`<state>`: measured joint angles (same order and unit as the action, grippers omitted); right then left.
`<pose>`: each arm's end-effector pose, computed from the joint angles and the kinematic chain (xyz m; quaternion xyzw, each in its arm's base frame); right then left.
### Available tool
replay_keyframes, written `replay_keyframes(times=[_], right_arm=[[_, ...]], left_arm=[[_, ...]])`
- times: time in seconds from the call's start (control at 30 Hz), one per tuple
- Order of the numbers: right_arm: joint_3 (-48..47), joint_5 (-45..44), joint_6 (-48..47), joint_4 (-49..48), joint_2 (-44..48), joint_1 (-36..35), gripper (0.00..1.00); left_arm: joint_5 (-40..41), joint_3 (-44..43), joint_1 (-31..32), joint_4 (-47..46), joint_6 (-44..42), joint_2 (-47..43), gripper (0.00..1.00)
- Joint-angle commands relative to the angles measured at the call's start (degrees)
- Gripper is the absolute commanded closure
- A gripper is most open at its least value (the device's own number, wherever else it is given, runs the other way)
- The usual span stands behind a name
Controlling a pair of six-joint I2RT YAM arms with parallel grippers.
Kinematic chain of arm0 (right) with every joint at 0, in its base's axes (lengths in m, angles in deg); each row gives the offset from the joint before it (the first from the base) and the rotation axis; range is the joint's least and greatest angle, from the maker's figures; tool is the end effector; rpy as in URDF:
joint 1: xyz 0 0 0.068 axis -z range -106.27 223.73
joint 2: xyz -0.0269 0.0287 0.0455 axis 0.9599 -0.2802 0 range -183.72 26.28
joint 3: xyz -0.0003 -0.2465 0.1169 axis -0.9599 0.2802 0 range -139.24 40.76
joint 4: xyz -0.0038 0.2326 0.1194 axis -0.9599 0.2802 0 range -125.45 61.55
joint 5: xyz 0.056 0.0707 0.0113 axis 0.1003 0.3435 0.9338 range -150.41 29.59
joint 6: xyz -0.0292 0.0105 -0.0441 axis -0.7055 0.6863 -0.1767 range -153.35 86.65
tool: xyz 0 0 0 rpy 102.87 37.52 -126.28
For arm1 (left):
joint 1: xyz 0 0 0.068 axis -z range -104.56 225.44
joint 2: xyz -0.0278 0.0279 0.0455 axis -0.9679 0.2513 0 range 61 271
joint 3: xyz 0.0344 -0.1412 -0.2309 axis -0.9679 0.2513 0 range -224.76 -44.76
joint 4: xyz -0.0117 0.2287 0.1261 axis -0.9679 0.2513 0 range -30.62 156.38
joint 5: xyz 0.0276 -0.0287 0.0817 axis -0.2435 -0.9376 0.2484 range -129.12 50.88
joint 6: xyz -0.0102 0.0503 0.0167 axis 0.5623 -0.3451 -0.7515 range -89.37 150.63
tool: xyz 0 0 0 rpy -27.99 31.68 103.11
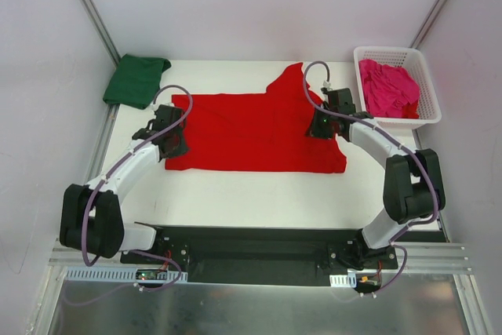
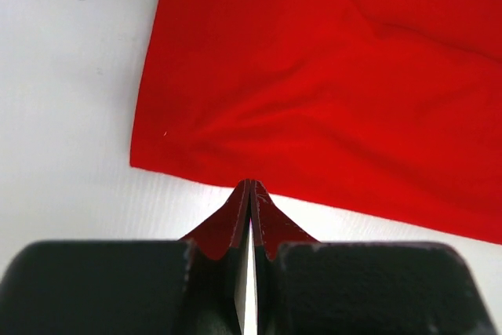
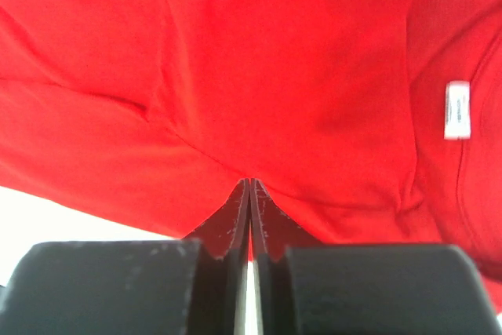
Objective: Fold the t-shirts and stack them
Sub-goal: Fold the flattened tshirt in 1/3 of the way
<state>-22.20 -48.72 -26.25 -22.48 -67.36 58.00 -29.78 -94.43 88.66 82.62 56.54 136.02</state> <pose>0.3416 0.1037 0.2284 -0.1088 0.9089 0.1693 0.3652 0.2652 -0.0563 0.2360 -0.1317 0.9234 -0.0463 0.3575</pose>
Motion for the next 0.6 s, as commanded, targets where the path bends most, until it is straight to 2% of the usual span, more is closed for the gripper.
replay_keyframes(times=[0.0, 0.27, 0.57], right_arm=[[2.0, -0.9, -0.6, 0.9, 3.2, -0.8, 0.98], [3.4, -2.4, -0.6, 0.1, 1.8, -2.4, 0.98], [3.8, -4.5, 0.1, 1.4, -3.5, -3.2, 0.98]], left_arm=[[-4.0, 0.5, 1.6, -6.4, -0.1, 3.3, 1.00], [-5.7, -0.3, 5.0, -14.0, 0.7, 8.8, 1.00], [-7.4, -1.7, 6.4, -15.2, 1.2, 15.9, 1.00]])
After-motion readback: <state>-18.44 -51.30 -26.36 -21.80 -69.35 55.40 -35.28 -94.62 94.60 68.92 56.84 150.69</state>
